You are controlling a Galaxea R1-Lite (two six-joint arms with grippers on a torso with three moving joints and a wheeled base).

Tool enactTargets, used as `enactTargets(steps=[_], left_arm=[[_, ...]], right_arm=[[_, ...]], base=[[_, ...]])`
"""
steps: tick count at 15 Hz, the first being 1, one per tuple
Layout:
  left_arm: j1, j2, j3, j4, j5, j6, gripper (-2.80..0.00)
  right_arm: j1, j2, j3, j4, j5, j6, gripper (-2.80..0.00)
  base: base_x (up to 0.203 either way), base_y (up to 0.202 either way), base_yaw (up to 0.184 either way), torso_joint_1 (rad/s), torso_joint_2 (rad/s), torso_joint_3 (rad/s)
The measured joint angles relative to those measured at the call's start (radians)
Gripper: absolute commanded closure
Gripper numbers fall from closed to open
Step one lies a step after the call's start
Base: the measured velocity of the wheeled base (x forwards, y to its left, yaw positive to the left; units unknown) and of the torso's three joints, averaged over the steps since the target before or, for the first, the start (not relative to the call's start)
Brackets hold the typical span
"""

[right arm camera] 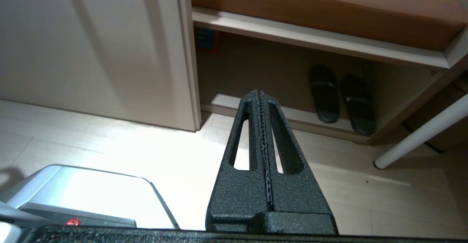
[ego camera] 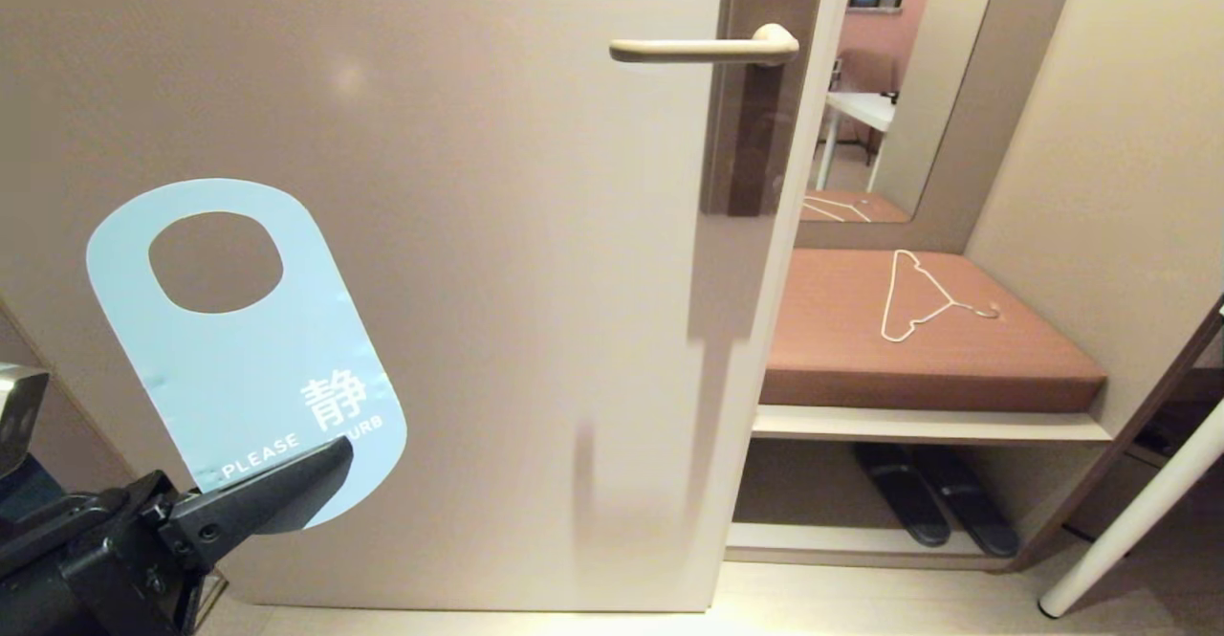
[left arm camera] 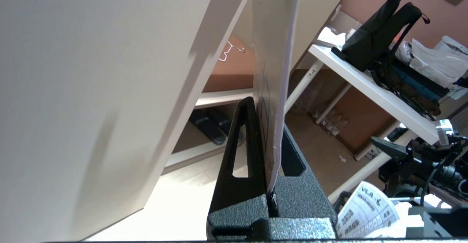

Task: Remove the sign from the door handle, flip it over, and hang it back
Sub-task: Hang the sign back with the other side facing out

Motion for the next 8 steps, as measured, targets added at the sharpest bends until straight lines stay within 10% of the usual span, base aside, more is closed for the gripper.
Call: enactTargets(steps=[8], left_arm=[[0.024, -0.044, 0.037, 0.0, 0.0, 0.0, 0.0]], right_arm=[[-0.007, -0.049, 0.027, -0.003, -0.033, 0.0, 0.0]], base=[[0.0, 0.0, 0.0, 0.0, 0.0, 0.0]])
